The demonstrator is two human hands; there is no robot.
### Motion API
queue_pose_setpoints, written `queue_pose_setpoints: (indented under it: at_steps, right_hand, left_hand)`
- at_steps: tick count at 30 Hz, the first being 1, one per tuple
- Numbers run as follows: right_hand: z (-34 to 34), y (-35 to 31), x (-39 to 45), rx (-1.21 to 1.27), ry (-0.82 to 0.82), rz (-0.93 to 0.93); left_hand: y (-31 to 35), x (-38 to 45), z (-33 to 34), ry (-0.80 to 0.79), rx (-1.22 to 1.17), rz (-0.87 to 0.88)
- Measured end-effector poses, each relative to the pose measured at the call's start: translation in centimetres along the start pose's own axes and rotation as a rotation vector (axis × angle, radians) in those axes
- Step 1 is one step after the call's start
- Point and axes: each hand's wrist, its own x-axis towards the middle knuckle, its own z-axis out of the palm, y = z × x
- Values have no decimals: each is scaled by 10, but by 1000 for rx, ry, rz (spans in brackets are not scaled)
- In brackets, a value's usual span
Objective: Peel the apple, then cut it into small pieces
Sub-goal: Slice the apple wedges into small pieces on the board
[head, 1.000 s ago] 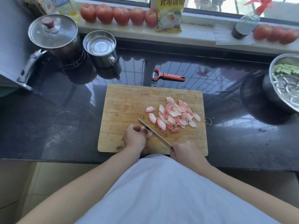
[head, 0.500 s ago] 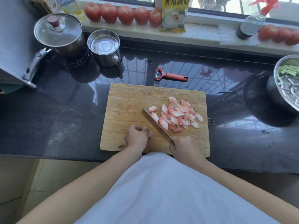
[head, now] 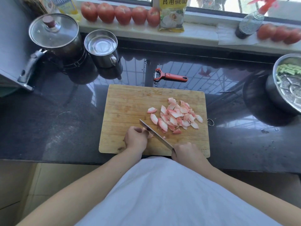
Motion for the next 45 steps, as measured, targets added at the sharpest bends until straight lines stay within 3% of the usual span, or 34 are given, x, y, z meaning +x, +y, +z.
queue_pose_setpoints:
  at_steps: [6, 13, 33, 40, 45]
  right_hand:
    - [0, -18, 18, -15, 9, -18]
    - [0, -19, 24, 143, 110, 35]
    - [2, -5, 8, -1, -25, 48]
    - [6, -22, 25, 62, 67, 17]
    - [2, -5, 12, 108, 11, 27]
  left_hand:
    - [3, -1, 1, 26, 34, 40]
    - [1, -3, -1, 24, 23, 40]
    - [-2, -1, -3, -31, -30, -8]
    - [0, 0, -3, -15, 49, 34]
    - [3, -5, -4, -31, -14, -1]
